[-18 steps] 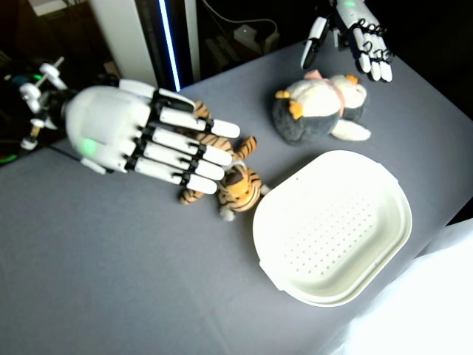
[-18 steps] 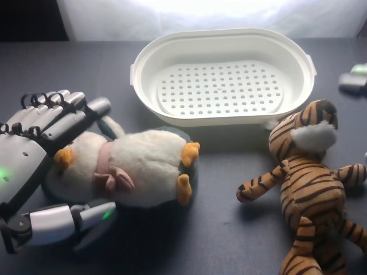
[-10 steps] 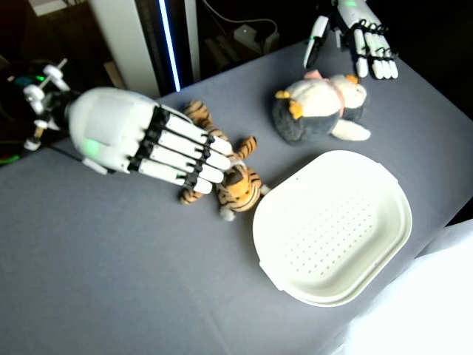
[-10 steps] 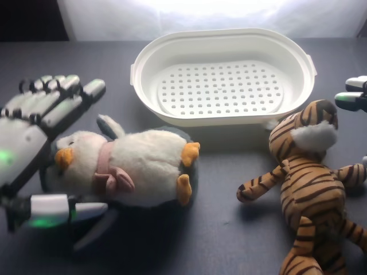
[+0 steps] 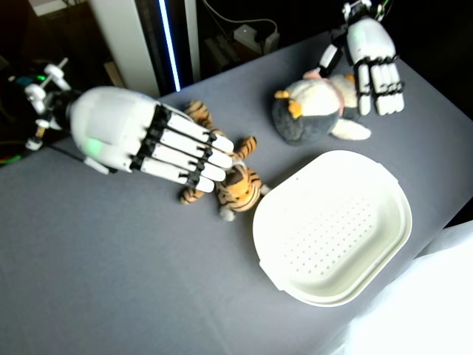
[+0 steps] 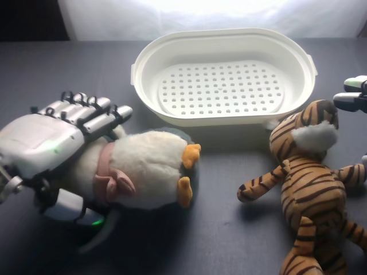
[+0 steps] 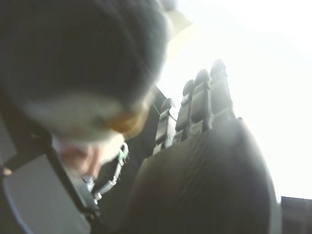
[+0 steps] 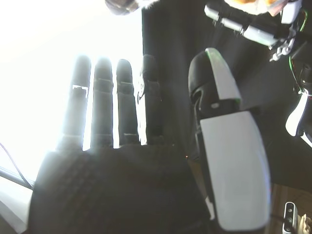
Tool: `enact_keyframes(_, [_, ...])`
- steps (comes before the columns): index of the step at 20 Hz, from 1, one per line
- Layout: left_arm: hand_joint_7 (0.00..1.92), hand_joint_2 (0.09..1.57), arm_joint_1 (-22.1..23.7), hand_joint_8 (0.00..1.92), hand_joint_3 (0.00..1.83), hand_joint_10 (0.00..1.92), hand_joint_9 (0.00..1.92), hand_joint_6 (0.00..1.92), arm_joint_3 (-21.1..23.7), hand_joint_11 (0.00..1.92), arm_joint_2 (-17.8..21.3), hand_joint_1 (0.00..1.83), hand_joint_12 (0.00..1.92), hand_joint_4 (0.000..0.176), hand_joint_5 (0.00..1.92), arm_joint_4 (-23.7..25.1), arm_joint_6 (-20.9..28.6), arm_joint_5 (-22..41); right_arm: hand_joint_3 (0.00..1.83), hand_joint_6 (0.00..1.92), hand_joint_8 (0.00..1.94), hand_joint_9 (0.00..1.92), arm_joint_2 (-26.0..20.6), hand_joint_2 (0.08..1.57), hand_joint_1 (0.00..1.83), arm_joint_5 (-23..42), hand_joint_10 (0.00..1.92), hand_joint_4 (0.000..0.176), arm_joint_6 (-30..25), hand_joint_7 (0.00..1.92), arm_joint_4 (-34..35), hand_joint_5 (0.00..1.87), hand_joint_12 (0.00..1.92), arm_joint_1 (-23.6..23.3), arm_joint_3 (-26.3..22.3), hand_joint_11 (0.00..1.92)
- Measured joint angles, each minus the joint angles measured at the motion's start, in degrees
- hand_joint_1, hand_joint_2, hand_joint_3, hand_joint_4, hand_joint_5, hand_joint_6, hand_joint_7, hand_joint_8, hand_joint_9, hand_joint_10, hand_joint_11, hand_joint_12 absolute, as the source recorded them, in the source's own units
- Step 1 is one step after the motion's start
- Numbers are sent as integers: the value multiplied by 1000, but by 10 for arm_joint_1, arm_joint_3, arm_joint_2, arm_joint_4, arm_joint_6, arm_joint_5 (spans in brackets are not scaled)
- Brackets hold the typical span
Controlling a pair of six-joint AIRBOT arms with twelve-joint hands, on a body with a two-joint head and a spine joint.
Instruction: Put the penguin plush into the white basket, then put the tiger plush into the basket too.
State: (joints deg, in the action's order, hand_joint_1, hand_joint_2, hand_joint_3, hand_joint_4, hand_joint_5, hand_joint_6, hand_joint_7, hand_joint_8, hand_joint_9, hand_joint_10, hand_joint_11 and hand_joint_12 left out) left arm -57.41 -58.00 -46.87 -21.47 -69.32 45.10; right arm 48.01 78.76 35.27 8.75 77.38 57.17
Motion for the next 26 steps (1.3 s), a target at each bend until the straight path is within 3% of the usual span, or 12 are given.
enact_keyframes(1, [216,734,13,19,7,38,239,9,-15,125,-11,951,65,156,115,-1,-9,-29,3,6,3,371,0,1233,801,0,10,0,0,347,0,524,820,0,0,120])
enact_keyframes(2, [469,783,29,27,6,48,441,18,-28,252,-23,1035,142,84,351,-2,-17,-56,3,5,3,368,0,1234,804,-1,8,0,-1,346,0,525,821,0,0,118])
enact_keyframes(3, [968,996,37,822,14,247,845,307,-32,335,-25,1234,739,0,1017,-4,-26,-69,1,3,1,364,0,1233,824,-2,5,0,-1,344,0,521,821,0,0,110])
enact_keyframes(5, [904,983,40,1540,0,1772,853,284,-35,634,-31,1220,1813,0,1349,-5,-25,-70,4,1,1,370,0,1242,802,-3,6,0,-1,344,0,519,829,0,0,121])
enact_keyframes(7, [835,993,42,1727,1,1915,787,377,-37,652,-36,1215,1917,0,1312,-16,-28,-61,2,2,1,366,0,1259,767,-2,2,4,-1,344,-1,520,867,1,0,88])
enact_keyframes(10, [807,977,39,1882,0,1921,798,241,-13,604,-25,1223,1921,0,1381,-17,-34,-43,4,1,0,371,0,1277,737,-3,1,21,-1,341,0,507,926,1,0,87])
enact_keyframes(14, [895,977,33,1527,0,1837,879,259,37,874,35,1218,1916,0,1374,48,28,57,1,5,3,367,0,1279,767,-2,0,0,-2,351,0,524,911,1,0,72])
enact_keyframes(16, [1016,1064,36,1179,2,1334,810,223,25,584,42,1277,1783,0,1271,51,66,130,1,0,0,336,0,1281,763,-3,0,4,-2,338,-2,510,892,1,0,41])
enact_keyframes(18, [956,1026,51,1068,0,1339,746,448,-12,405,29,1216,1795,0,1246,37,115,161,0,0,1,338,0,1281,773,-3,6,9,-3,334,0,504,882,1,1,52])
enact_keyframes(20, [933,1094,87,1294,2,1133,803,321,-49,585,0,1271,1557,0,1209,10,118,153,0,1,1,333,0,1280,782,-3,3,2,-3,333,0,506,877,1,2,57])
enact_keyframes(22, [1198,1016,146,714,15,505,1067,494,-98,761,-41,1271,1126,0,1216,13,116,97,0,3,2,332,0,1280,800,-4,1,0,-3,338,0,515,860,1,3,50])
enact_keyframes(26, [1171,1029,241,832,3,518,1133,432,-179,766,-111,1281,1239,0,1211,27,78,-43,0,2,2,342,1,1277,779,-4,3,1,-3,347,0,519,854,1,7,71])
